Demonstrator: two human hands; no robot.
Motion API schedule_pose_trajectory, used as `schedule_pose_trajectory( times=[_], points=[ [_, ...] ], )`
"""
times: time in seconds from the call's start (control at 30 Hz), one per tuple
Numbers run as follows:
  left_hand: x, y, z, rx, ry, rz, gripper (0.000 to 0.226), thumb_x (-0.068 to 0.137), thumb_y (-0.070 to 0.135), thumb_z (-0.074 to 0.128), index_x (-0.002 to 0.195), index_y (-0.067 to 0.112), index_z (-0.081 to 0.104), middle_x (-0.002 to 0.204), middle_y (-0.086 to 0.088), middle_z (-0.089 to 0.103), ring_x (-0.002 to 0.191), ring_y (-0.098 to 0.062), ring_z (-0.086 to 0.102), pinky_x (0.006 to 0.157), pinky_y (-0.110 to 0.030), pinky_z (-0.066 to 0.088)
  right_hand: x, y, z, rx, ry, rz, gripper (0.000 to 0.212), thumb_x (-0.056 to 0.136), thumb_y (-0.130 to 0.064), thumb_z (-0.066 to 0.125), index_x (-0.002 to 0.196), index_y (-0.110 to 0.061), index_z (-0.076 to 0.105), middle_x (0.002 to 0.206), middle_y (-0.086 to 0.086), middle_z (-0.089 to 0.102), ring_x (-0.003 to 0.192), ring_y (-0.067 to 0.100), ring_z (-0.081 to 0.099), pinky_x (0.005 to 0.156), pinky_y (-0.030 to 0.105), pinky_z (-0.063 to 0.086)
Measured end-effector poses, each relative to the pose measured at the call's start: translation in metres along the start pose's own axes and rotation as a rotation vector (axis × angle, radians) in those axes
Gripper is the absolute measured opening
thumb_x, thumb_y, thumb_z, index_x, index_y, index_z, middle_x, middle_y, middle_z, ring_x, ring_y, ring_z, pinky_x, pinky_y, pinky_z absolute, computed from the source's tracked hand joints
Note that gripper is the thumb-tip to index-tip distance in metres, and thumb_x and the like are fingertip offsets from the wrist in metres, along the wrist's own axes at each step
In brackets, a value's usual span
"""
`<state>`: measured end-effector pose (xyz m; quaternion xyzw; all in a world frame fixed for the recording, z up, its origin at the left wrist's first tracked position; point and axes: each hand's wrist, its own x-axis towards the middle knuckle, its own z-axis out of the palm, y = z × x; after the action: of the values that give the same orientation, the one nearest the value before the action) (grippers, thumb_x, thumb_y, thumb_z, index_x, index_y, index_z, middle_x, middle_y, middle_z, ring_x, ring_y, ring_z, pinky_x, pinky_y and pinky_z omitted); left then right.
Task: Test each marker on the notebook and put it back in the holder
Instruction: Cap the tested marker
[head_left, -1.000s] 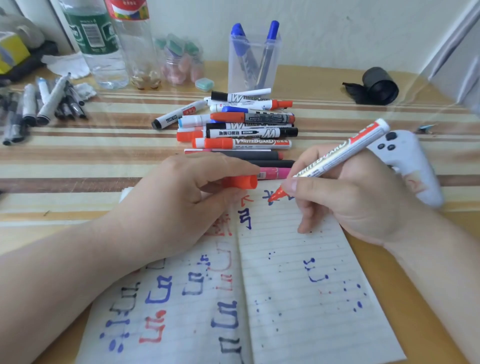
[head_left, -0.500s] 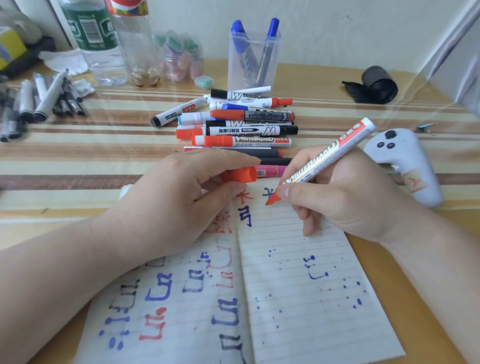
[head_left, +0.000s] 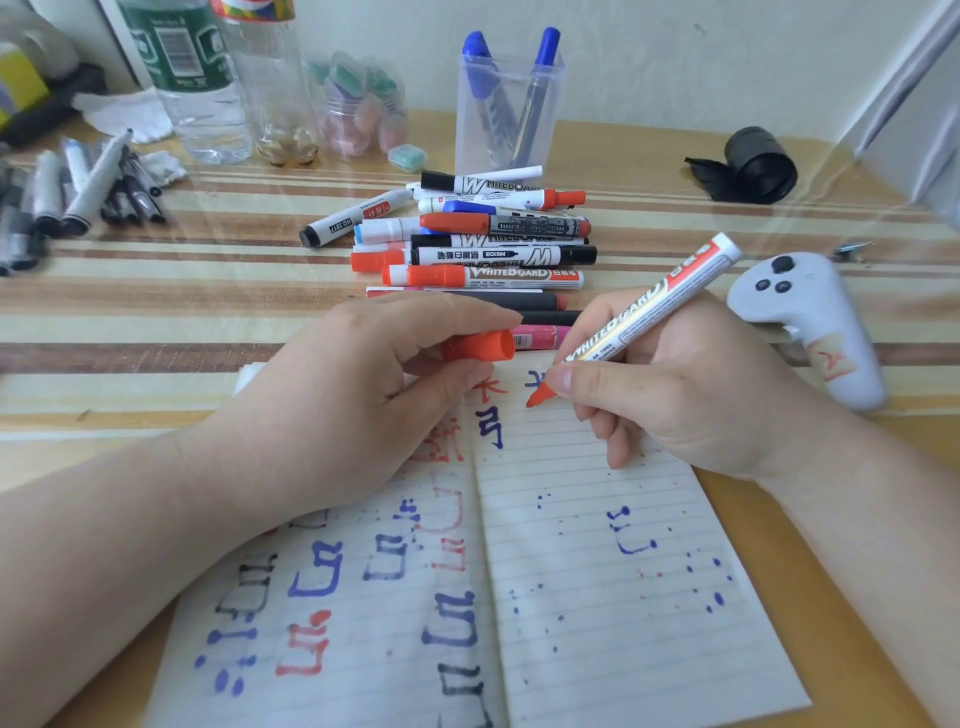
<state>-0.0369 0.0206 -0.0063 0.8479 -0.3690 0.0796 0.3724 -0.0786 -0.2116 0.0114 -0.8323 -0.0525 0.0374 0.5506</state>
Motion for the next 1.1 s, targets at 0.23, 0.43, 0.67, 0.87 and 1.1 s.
schedule_pose_trajectory(
  times=[0.23, 0.43, 0.67, 0.87, 1.1],
  points=[
    [-0.0002, 0.0004, -0.0005, 0.007, -0.013, 0.006, 0.036, 0.094, 0.019, 0.069, 0.127, 0.033, 0.068, 0.109, 0.036, 0.062, 0.099, 0.015, 0.062, 0.086, 0.002, 0.039, 0.0, -0.0004, 0.0002, -0.063, 0.004, -0.005, 0.016, 0.089, -0.008, 0.076, 0.075, -0.012, 0.069, 0.061, 0.007, 0.065, 0.051, 0.023, 0.062, 0.045, 0.032, 0.051],
    [-0.0009, 0.0006, -0.0002, 0.011, -0.012, 0.014, 0.036, 0.094, 0.017, 0.07, 0.126, 0.031, 0.068, 0.111, 0.036, 0.061, 0.101, 0.014, 0.061, 0.085, 0.004, 0.038, 0.0008, -0.0011, -0.0012, -0.121, 0.014, -0.009, 0.017, 0.088, -0.01, 0.076, 0.073, -0.014, 0.069, 0.061, 0.008, 0.066, 0.048, 0.031, 0.064, 0.046, 0.035, 0.051],
    [-0.0007, 0.0022, 0.0001, 0.01, -0.011, 0.017, 0.035, 0.093, 0.018, 0.068, 0.125, 0.032, 0.068, 0.11, 0.038, 0.06, 0.101, 0.017, 0.06, 0.085, 0.005, 0.037, 0.0013, -0.0005, -0.0024, -0.164, 0.054, 0.008, 0.016, 0.088, -0.009, 0.073, 0.073, -0.008, 0.065, 0.058, 0.011, 0.063, 0.043, 0.035, 0.063, 0.044, 0.039, 0.051],
    [-0.0011, 0.0008, -0.0001, 0.009, -0.018, -0.003, 0.036, 0.093, 0.02, 0.068, 0.127, 0.035, 0.068, 0.113, 0.032, 0.064, 0.103, 0.011, 0.063, 0.087, 0.002, 0.039, 0.0021, -0.0008, -0.0016, -0.165, 0.072, 0.014, 0.018, 0.087, -0.008, 0.072, 0.071, -0.009, 0.065, 0.058, 0.013, 0.063, 0.043, 0.035, 0.063, 0.044, 0.042, 0.053],
    [-0.0009, 0.0014, 0.0002, 0.003, -0.015, 0.001, 0.035, 0.093, 0.019, 0.068, 0.125, 0.033, 0.068, 0.111, 0.032, 0.064, 0.102, 0.013, 0.062, 0.086, 0.003, 0.038, 0.0024, -0.0002, -0.0017, -0.13, 0.066, 0.024, 0.017, 0.087, -0.007, 0.073, 0.072, -0.007, 0.066, 0.058, 0.011, 0.063, 0.045, 0.035, 0.062, 0.044, 0.043, 0.053]
  ],
)
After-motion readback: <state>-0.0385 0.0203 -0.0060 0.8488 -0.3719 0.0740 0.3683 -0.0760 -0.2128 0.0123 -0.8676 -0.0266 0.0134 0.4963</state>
